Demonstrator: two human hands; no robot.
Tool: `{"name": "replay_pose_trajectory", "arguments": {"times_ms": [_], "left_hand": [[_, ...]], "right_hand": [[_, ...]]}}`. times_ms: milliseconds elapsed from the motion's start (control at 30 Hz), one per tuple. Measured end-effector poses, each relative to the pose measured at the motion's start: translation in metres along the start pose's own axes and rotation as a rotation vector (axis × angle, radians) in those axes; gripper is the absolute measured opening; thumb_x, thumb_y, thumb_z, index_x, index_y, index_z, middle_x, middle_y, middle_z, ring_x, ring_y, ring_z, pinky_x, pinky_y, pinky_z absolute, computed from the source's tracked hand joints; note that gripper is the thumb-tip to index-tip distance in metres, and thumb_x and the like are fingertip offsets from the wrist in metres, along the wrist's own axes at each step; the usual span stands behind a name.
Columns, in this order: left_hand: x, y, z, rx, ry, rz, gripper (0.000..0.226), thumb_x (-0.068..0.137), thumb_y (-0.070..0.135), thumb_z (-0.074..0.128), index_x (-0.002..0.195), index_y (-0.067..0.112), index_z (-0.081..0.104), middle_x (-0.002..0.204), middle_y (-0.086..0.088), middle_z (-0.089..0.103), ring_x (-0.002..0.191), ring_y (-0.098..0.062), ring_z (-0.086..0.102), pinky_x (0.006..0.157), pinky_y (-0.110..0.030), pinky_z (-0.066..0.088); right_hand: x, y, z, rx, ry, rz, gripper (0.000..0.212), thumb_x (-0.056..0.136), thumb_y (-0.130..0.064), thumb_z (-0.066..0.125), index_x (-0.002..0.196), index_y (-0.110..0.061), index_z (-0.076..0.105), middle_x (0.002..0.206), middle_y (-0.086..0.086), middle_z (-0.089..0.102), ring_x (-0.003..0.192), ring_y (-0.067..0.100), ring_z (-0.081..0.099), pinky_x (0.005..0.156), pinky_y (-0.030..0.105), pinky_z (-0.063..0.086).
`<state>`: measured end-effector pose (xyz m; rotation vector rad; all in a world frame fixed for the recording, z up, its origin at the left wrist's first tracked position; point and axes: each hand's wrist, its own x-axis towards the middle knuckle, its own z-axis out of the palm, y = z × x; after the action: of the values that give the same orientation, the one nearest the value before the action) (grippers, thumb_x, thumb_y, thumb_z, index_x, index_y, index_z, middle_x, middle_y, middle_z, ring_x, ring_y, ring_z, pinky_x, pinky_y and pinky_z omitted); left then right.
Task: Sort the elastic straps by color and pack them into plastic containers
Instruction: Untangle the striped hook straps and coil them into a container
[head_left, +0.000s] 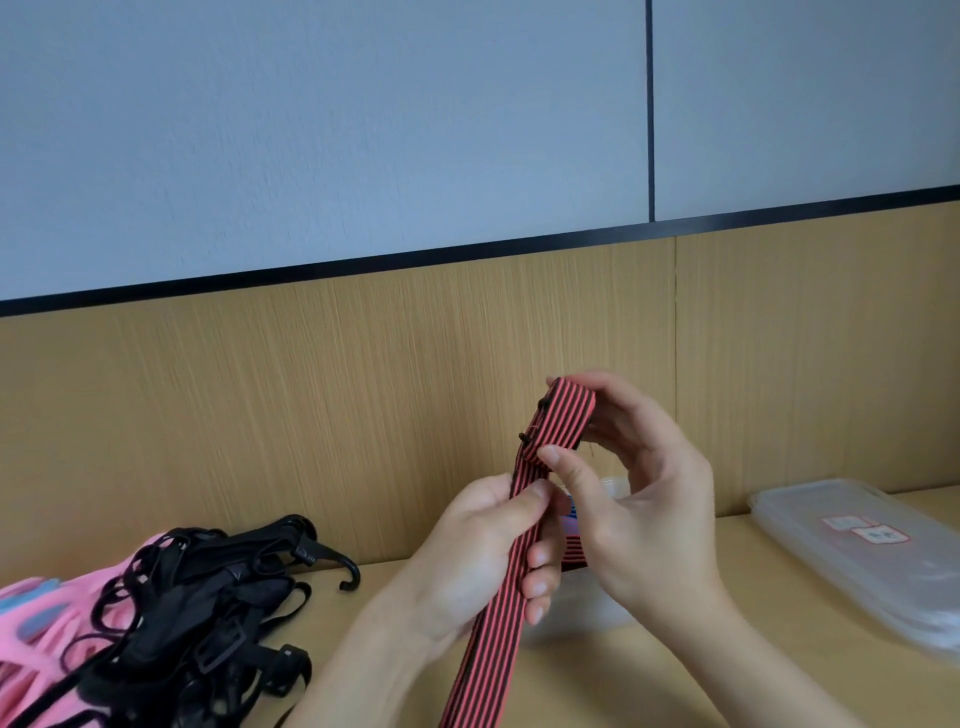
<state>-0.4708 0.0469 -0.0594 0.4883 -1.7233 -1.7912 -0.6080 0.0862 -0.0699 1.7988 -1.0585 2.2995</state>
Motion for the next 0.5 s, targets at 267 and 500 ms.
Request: {"name": "replay_pose_trajectory", "arguments": {"times_ms": [267,500], "left_hand": [[0.006,-0.004,-0.010,-0.013,-0.096,0.053,0.075,0.058,0.073,0.085,0.090,0.014,0.050,0.066,0.001,0.037,0.048,-0.010,0.037,0.041,-0.024,0.033],[0.022,-0.003,-0.008,-0.014,0.145,0.143,0.091,0.046,0.080,0.084,0.102,0.013,0.058,0.083,0.002,0.049,0.065,-0.007,0.047,0.056,-0.021,0.035]], "right_hand": [[-0.003,0.000,0.001,-0.064,-0.115,-0.001,0.051,0.084,0.005,0.066,0.115,-0.035,0.062,0.119,-0.011,0.071,0.111,0.017,0.069,0.096,0.036,0.054],[-0.016,-0.007,0.010,-0.013,-0.220,-0.038,0.052,0.082,0.011,0.051,0.122,-0.020,0.066,0.126,-0.007,0.068,0.110,0.018,0.068,0.083,0.032,0.059]]}}
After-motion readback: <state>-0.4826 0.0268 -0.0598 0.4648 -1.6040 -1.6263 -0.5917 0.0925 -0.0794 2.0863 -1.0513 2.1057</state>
